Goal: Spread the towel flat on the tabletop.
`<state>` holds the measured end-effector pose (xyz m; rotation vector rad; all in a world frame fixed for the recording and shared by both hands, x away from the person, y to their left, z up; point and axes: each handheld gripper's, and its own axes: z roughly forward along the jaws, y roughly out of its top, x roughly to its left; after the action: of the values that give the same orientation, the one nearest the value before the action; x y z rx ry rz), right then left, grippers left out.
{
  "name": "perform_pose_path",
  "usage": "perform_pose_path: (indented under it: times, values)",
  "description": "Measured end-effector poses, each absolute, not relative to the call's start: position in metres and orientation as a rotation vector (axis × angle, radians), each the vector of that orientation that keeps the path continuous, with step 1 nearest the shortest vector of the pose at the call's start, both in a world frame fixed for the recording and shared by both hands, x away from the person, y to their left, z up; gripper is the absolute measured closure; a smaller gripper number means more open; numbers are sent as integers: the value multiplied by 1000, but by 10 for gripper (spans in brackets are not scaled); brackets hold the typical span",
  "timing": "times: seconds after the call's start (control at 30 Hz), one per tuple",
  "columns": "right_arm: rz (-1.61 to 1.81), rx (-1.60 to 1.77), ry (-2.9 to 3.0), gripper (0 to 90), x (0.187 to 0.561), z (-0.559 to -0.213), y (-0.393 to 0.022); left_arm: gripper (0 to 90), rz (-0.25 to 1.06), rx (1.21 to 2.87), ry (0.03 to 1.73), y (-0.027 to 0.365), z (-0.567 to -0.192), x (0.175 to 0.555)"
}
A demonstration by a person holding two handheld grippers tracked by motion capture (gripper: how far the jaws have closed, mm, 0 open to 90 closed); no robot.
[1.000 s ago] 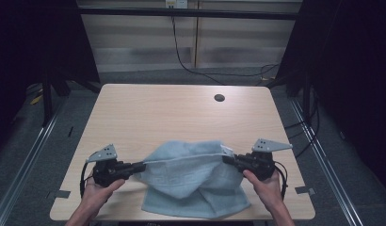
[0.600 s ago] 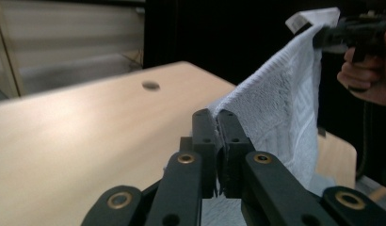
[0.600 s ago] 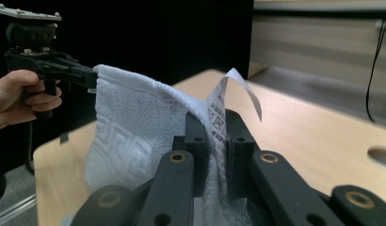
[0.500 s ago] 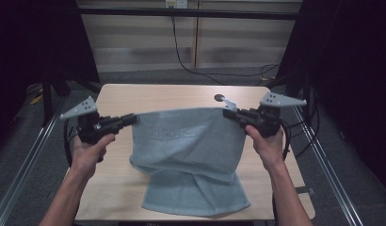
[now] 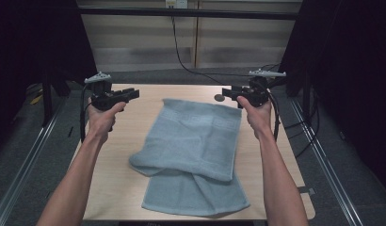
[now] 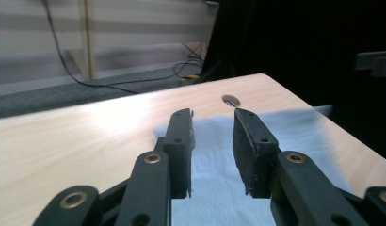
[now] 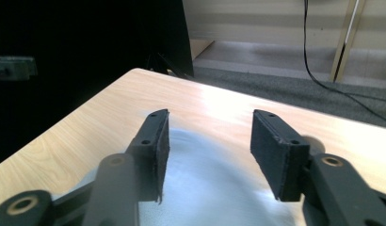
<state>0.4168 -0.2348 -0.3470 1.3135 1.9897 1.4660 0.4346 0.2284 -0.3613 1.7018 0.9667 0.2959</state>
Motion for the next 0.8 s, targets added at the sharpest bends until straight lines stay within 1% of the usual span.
perform_pose_path:
  times: [0.13,0.27,0.3,0.37,0.43,0.47,0.53,0.57,0.6,0.63,0.67,0.7,0.77,0.8]
  values:
    - [1453,1280,2079,492,397,-364,-228,679,257,1743,954,231,-382,421]
    - [1515,1247,2151,503,364,-381,-228,670,206,1790,886,230,-405,395]
    - [1508,1224,2184,516,353,-388,-226,671,193,1809,873,229,-410,388]
    - [1539,1214,2226,570,332,-402,-223,678,173,1827,842,227,-420,373]
    - [1512,1198,2280,594,315,-414,-218,685,134,1882,784,222,-430,351]
    - [1553,1202,2295,620,302,-422,-215,703,85,1885,764,220,-435,341]
    - [1566,1181,2359,635,283,-434,-209,722,49,1927,697,214,-442,322]
    - [1577,1177,2377,634,276,-439,-207,734,11,1945,660,209,-449,311]
    - [1620,1179,2415,623,267,-447,-204,739,6,1965,642,205,-453,305]
    - [1622,1180,2429,604,262,-452,-201,739,-32,2021,593,197,-460,298]
    - [1519,1168,2467,554,253,-463,-196,728,-51,2050,576,193,-465,294]
    - [1519,1168,2467,554,253,-463,-196,728,-73,2077,571,188,-472,292]
    - [1463,1179,2462,496,251,-474,-198,709,-97,2105,568,180,-485,291]
    - [1422,1186,2436,457,252,-476,-201,685,-111,2104,581,178,-488,291]
